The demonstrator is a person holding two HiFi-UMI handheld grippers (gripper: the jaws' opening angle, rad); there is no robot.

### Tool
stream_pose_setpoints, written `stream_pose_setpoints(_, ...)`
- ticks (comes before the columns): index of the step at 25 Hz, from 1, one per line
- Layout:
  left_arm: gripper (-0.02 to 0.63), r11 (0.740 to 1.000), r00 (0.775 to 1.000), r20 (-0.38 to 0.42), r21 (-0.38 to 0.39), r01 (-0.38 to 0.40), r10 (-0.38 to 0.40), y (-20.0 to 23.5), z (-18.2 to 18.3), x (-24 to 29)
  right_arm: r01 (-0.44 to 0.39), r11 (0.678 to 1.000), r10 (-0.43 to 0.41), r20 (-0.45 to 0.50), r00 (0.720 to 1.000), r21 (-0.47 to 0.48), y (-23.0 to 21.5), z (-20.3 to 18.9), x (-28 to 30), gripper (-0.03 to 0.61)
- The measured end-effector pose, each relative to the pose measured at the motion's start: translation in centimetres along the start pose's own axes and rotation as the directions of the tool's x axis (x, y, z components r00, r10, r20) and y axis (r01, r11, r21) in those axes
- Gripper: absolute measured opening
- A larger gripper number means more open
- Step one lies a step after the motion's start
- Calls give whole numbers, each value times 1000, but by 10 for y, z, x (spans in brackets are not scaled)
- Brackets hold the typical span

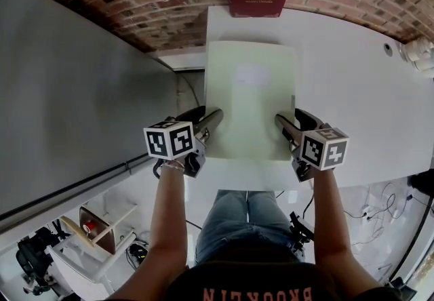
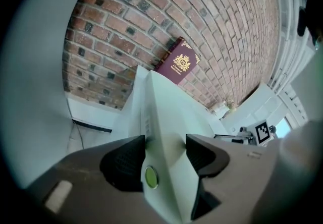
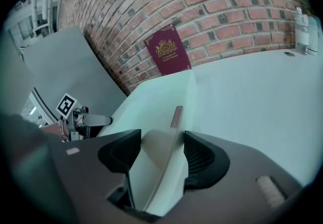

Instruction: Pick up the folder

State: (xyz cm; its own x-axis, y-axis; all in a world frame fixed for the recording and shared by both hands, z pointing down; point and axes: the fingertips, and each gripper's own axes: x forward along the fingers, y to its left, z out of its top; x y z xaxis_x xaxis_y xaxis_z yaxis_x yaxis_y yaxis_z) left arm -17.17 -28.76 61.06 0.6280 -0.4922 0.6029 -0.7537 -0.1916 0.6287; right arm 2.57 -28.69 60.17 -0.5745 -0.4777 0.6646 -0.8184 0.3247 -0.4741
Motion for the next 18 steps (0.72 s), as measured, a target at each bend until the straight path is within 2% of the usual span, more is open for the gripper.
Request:
stream_pose_setpoints(10,247,999,999,-2,32,-32,32,-9,2,-4,39,999,-38,-28,999,35,2,-4,-6,252)
stream_pose_setpoints(18,245,999,998,54,40,-35,32,-23,20,-11,57,998,-57,32,998,20,7,19,-20,247)
